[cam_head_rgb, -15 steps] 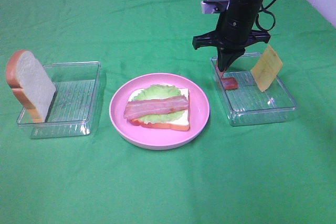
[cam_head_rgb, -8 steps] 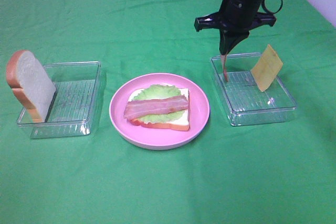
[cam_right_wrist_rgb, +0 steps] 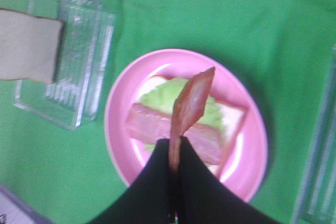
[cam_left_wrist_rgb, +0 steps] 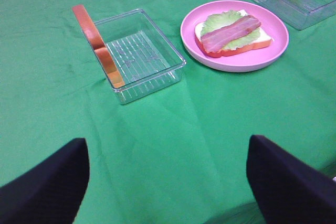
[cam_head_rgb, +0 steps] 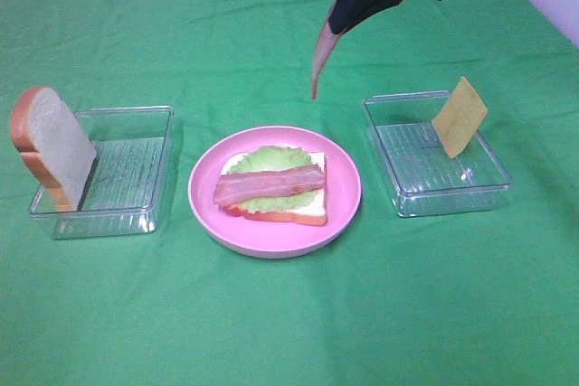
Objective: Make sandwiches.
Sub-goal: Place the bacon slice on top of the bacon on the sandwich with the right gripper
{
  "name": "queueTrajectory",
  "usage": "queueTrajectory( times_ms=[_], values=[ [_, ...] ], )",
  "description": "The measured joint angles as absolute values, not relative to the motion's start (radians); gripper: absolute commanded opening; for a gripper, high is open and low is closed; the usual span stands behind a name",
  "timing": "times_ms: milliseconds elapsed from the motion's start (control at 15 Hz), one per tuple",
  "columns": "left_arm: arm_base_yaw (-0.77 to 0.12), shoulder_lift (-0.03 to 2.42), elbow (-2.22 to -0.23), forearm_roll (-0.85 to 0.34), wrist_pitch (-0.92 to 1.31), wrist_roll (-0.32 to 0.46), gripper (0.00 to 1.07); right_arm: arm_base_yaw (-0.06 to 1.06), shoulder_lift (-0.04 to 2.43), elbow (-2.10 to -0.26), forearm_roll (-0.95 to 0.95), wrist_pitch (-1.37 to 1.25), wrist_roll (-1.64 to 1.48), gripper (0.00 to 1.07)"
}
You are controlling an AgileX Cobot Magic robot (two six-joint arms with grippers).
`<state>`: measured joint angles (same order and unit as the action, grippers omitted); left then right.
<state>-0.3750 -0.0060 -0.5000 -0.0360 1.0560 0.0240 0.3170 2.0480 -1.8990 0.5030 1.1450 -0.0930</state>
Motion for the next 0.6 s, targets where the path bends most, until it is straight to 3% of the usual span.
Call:
queueTrajectory(
  times_ms=[200,600],
  values=[
    [-0.375,-0.006,-0.5,-0.036,1.056,0.024,0.78,0.355,2.048,-1.786,0.727,1.114,-0.236,0.0],
    [-0.375,-0.006,-0.5,-0.036,1.056,0.024,0.78,0.454,2.073,-1.636,0.849,0.941,-0.312,0.0]
  ],
)
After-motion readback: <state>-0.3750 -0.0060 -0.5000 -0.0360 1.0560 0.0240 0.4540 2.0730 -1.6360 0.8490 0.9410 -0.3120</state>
